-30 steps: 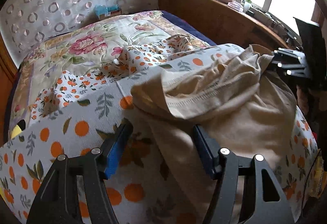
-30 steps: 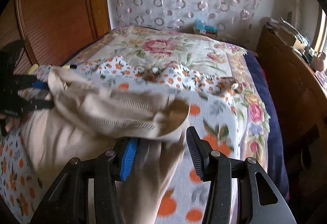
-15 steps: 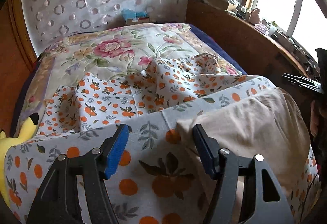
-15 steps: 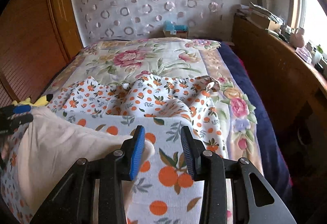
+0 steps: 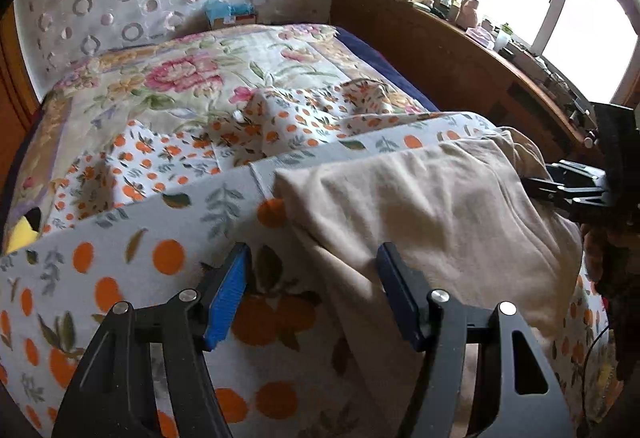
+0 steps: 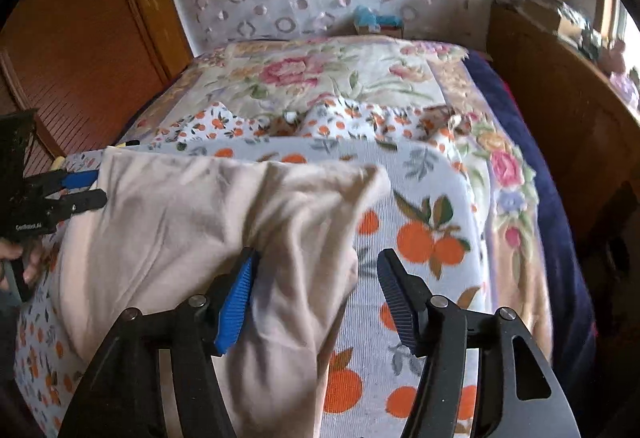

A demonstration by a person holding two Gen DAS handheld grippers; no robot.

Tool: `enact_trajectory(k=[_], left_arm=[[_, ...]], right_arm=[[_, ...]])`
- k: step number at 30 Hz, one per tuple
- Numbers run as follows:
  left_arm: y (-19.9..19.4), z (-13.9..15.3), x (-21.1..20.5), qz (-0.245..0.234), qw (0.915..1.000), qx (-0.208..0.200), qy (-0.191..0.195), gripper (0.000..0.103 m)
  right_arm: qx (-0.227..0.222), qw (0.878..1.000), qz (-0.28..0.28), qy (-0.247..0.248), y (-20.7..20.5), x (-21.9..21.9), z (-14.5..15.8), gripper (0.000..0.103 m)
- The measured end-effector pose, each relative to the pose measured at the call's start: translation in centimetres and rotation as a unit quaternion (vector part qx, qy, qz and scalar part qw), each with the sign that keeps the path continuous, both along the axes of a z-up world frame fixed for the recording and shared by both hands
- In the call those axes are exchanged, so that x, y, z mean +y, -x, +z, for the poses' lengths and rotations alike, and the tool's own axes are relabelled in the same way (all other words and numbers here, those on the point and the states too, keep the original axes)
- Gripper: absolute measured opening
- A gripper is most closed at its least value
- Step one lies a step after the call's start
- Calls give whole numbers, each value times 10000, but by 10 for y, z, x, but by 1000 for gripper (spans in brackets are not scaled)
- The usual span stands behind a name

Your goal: Fold small clothes

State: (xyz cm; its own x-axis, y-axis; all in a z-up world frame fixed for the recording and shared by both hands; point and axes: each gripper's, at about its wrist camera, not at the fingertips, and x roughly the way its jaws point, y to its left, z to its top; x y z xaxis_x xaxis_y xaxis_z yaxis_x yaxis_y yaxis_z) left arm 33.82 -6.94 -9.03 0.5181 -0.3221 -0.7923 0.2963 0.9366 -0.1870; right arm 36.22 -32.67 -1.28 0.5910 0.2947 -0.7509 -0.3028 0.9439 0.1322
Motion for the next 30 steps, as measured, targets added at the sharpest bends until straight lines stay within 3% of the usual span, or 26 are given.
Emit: enact_trajectory(k=[12, 18, 20, 22, 24, 25, 27, 30], left_arm=[[-1, 1, -8, -92, 9999, -81, 91, 62], [-1, 0, -14, -100, 9999, -115, -16, 62], [0, 0, -15, -108, 9999, -126, -30, 61], [-1, 0, -16, -142, 9998, -121, -2, 53], [0, 0, -19, -219, 9997, -97, 25, 37], [0, 0, -20, -238, 9997, -86, 37, 34], [0, 0, -20, -318, 9992, 4, 226, 14], [7, 8, -19, -350, 9989, -122, 303, 11]], right_arm=[[-12, 9993, 365, 73, -10, 15, -5, 63], [-71, 9982, 601, 48, -8, 16, -10, 48], [-49, 9977, 669, -14, -8, 16, -10, 38], [-30, 9970, 764, -72, -7, 16, -11, 28], [-65, 9968, 794, -72, -6, 17, -11, 23], [-86, 9967, 800, -76, -6, 16, -11, 22], [-134, 9971, 742, -125, -5, 15, -11, 18], [-366, 9969, 683, -93, 2, 17, -7, 16]])
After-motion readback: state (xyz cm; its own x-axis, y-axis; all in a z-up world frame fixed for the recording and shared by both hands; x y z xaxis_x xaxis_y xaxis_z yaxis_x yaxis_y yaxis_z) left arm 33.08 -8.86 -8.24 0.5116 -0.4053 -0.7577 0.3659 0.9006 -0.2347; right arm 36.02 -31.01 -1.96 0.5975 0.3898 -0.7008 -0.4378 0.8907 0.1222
